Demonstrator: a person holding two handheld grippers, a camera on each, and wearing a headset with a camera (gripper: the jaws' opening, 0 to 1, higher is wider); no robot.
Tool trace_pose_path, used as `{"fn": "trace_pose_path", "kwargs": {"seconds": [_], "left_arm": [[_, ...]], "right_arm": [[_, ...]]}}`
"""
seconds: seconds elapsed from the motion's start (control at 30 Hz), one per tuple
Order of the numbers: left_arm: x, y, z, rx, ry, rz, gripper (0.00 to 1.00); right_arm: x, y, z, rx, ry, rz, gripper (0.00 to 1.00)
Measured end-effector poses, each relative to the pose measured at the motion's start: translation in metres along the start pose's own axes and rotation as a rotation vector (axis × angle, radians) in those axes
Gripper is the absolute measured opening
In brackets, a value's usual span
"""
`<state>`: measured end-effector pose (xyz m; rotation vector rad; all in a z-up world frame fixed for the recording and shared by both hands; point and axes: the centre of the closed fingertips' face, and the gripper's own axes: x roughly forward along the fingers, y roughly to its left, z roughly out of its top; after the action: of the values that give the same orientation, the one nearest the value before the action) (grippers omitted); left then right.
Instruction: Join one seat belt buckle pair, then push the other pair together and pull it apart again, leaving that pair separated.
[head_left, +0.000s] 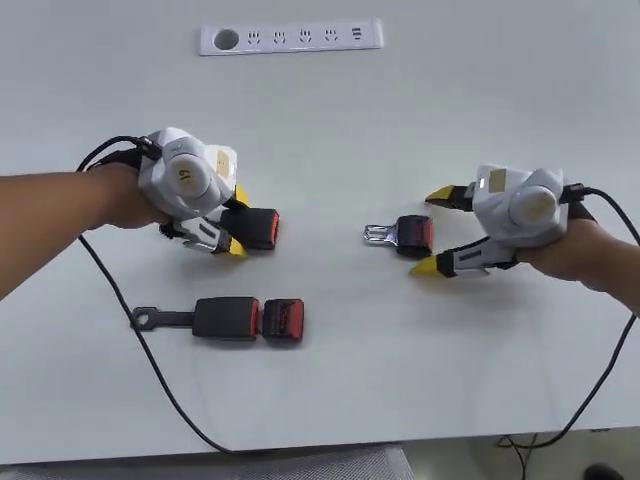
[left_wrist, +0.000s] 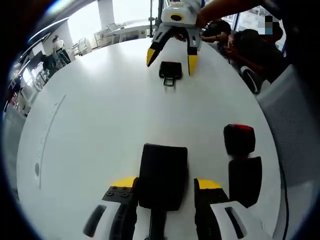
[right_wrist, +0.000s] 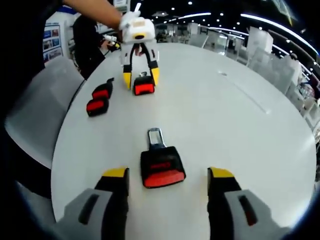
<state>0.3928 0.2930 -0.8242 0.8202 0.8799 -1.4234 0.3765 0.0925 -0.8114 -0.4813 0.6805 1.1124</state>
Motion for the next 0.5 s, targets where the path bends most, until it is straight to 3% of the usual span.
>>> {"fn": "trace_pose_path", "kwargs": {"seconds": [0.07,0.13,0.2,0.23,0.33,0.5], "left_arm": [[-0.003,0.000,0.003,-0.035,-0.021,0.021,0.56],[-0.010,0.004,0.011,-0.106,-0.081,0.061,0.60],[-0.015,0.006,0.012,-0.162,-0.101,0.082,0.63],[-0.020,0.010,0.011,-0.209,-0.101,0.119,0.67],[-0.033,0.012,0.018,-0.316,-0.219,0.181,0.84],[-0.055,0.008,0.011,-0.444,-0.309,0.296,0.88]], "right_arm": [[-0.004,-0.007,0.006,0.029,-0.031,-0.054,0.69],[-0.008,-0.012,0.011,0.060,-0.053,-0.096,0.72],[-0.013,-0.016,0.014,0.101,-0.071,-0.139,0.74],[-0.014,-0.016,0.014,0.116,-0.070,-0.151,0.76],[-0.017,-0.015,0.023,0.176,-0.112,-0.204,0.87],[-0.024,-0.004,0.034,0.185,-0.128,-0.264,0.91]]}}
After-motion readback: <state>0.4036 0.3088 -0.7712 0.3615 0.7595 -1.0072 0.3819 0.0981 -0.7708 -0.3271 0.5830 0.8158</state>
